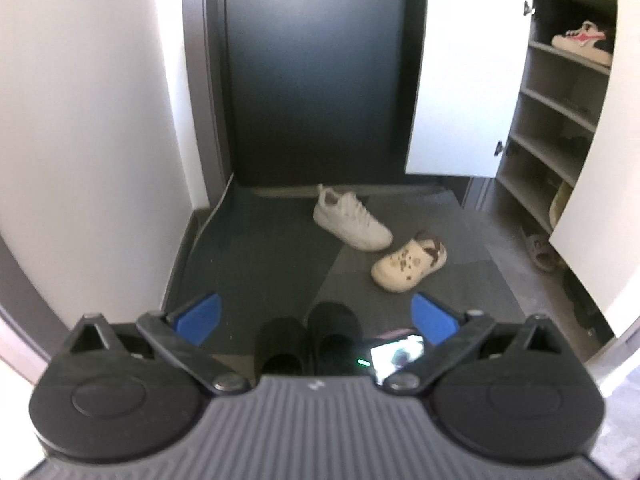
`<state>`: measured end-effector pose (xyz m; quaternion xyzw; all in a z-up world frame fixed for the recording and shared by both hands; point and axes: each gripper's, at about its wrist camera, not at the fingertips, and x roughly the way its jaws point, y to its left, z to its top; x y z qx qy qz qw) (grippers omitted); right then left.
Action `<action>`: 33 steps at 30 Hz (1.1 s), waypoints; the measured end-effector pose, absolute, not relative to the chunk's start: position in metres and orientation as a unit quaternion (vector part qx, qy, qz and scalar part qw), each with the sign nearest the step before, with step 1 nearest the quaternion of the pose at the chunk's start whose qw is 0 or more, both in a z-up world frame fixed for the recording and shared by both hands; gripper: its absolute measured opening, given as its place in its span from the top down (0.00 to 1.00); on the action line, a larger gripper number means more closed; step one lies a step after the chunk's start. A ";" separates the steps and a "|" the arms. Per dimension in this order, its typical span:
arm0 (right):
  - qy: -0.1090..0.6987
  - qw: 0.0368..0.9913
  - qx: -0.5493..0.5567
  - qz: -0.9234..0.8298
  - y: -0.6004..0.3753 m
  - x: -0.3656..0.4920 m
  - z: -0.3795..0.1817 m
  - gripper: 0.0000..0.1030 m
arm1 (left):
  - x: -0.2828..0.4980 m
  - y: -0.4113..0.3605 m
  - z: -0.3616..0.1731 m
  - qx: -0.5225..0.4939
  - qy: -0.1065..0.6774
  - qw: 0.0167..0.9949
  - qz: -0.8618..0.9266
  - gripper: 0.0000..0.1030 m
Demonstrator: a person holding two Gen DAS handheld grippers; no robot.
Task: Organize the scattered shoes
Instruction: 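Open the right gripper and lift it away from the slides, then lower the left gripper onto a cream clog and grasp its rim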
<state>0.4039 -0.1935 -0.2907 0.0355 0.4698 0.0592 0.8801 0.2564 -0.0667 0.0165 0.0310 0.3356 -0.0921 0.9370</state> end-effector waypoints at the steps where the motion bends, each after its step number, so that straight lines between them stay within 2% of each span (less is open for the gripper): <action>1: 0.471 0.880 0.041 0.052 -0.201 0.399 -0.282 0.89 | 0.258 -0.066 0.018 0.026 0.336 0.937 -0.095 0.00; 7: 0.508 0.850 0.132 -0.051 -0.274 0.339 -0.210 0.88 | 0.245 -0.069 0.032 0.027 0.283 0.946 -0.155 0.00; 13: 0.471 0.870 0.141 -0.039 -0.299 0.251 -0.119 0.88 | 0.225 -0.084 0.031 0.040 0.251 0.943 -0.216 0.00; 16: 0.421 0.895 0.143 -0.028 -0.313 0.198 -0.071 0.82 | 0.212 -0.096 0.016 0.060 0.241 0.938 -0.243 0.00; 18: 0.398 0.907 0.134 -0.026 -0.325 0.179 -0.057 0.74 | 0.203 -0.106 0.000 0.105 0.230 0.932 -0.258 0.00; 21: 0.381 0.914 0.135 -0.033 -0.343 0.165 -0.052 0.71 | 0.194 -0.116 -0.023 0.157 0.229 0.921 -0.272 0.00; 24: 0.380 0.908 0.171 -0.040 -0.371 0.162 -0.064 0.71 | 0.201 -0.120 -0.038 0.152 0.256 0.911 -0.287 0.00; 33: 0.366 0.916 0.166 0.001 -0.394 0.197 -0.130 0.71 | 0.269 -0.180 -0.108 0.215 0.260 0.883 -0.325 0.00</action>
